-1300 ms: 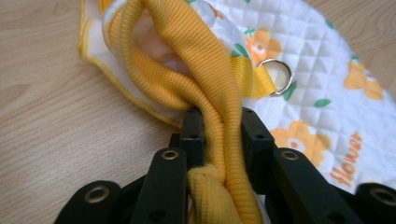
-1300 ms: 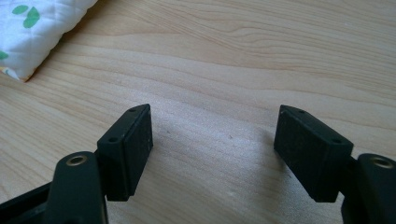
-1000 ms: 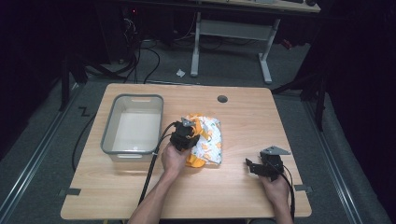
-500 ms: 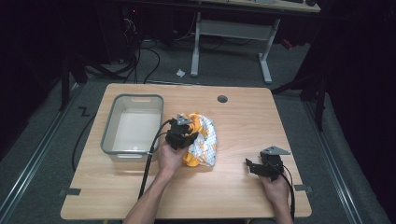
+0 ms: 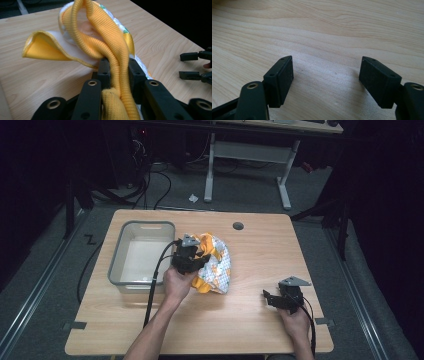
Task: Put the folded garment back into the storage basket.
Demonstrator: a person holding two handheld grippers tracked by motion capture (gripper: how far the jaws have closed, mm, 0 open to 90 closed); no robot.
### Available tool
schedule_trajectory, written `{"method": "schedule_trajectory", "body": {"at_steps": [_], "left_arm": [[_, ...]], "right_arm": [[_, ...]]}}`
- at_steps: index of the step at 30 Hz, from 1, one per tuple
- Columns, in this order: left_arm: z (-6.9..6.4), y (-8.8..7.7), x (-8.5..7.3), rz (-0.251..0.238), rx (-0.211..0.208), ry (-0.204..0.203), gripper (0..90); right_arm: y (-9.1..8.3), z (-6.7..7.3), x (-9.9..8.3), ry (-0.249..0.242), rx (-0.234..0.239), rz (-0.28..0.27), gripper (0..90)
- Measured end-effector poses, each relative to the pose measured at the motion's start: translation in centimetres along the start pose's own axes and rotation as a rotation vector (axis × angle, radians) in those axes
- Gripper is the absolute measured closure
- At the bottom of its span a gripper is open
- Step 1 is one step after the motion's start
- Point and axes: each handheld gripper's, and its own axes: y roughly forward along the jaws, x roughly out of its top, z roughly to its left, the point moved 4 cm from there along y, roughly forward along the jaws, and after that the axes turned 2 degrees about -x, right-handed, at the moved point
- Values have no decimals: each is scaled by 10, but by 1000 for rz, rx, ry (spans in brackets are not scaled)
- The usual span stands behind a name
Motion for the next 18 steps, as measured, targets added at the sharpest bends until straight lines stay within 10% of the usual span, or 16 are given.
{"method": "schedule_trajectory", "body": {"at_steps": [18], "left_arm": [[20, -43, 31, -71, -30, -27, 761]], "right_arm": [[0, 0, 0, -2, 1, 0, 277]]}}
